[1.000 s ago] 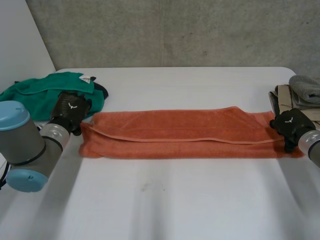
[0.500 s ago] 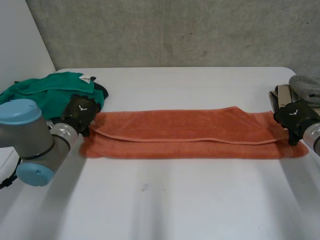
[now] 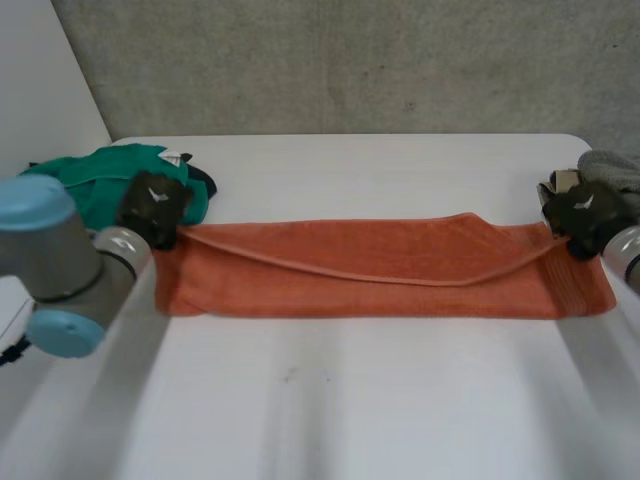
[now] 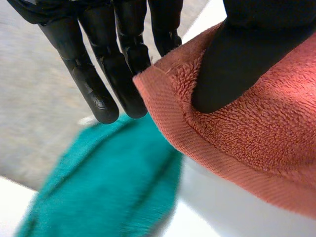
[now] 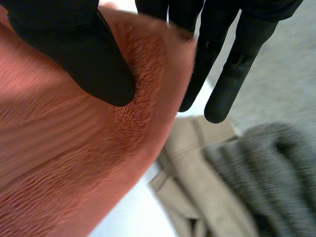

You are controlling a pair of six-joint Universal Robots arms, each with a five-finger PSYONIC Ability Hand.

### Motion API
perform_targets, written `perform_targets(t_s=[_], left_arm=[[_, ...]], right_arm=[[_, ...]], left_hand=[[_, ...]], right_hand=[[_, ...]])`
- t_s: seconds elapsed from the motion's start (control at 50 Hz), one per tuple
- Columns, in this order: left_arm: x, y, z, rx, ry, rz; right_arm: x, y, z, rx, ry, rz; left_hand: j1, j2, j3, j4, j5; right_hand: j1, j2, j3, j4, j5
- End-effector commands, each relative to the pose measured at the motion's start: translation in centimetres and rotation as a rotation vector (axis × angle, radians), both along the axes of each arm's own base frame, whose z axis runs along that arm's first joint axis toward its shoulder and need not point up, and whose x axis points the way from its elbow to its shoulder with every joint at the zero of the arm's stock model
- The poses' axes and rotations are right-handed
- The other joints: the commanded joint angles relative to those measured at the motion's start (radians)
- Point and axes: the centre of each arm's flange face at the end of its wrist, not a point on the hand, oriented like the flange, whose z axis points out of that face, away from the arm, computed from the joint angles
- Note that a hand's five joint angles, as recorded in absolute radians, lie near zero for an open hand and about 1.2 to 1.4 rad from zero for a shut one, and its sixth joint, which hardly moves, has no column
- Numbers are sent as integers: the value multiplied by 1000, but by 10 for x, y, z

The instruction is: Fold the laundry.

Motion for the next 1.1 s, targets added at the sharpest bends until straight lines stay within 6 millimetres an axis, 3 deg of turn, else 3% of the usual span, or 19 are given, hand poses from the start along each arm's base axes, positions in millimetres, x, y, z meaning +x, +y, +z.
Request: perform_targets(t_s=[0.02,0.14,0.24,0.38,0.48,0.54,0.58,0.6,0.66,0.74,0.84,0.92,0.96,1.0,1.02,1.1], left_arm=[[20,33,91,-15,228,87],[33,76,149,-46,293,94],[43,114,198,-150,325,91],[50,147,229,-226,369,85],[52,151,232,-229,367,89],[51,144,225,-203,359,92],[50,126,208,-140,338,115],[49,118,199,-110,330,122],[46,87,171,-15,303,146],[38,48,134,84,262,163],[23,0,111,66,176,206],[-3,-28,132,-84,168,195],[-19,-38,159,-216,222,158],[-27,-41,184,-320,273,135],[-31,-42,206,-416,329,117],[-31,-44,250,-658,488,85]], right_arm=[[-8,24,85,-62,-105,-55],[-35,52,148,-51,-111,-153],[-36,78,194,-107,-106,-165],[-29,119,252,-264,-97,-159],[-28,127,259,-259,-91,-159],[-32,116,248,-211,-93,-166],[-37,100,232,-150,-95,-178],[-40,82,213,-83,-100,-182],[-37,63,191,-13,-90,-171],[-11,45,164,38,-19,-148],[18,15,129,32,76,-178],[35,-15,132,-142,48,-175],[41,-26,144,-260,16,-174],[47,-39,172,-469,-47,-196],[49,-42,184,-554,-76,-209],[50,-41,238,-864,-191,-236]], left_hand=[[242,203,208,199,243],[242,203,208,199,243],[242,203,208,199,243],[242,203,208,199,243],[242,203,208,199,243],[242,203,208,199,243],[242,203,208,199,243],[242,203,208,199,243],[242,203,208,199,243],[242,203,208,199,243],[242,203,208,199,243],[242,203,208,199,243],[242,203,208,199,243],[242,203,208,199,243],[242,203,208,199,243],[242,203,208,199,243]], right_hand=[[271,218,210,201,235],[271,218,210,201,235],[271,218,210,201,235],[271,218,210,201,235],[271,218,210,201,235],[271,218,210,201,235],[271,218,210,201,235],[271,218,210,201,235],[271,218,210,201,235],[271,218,210,201,235],[271,218,210,201,235],[271,218,210,201,235],[271,218,210,201,235],[271,218,210,201,235],[271,218,210,201,235],[271,218,210,201,235]])
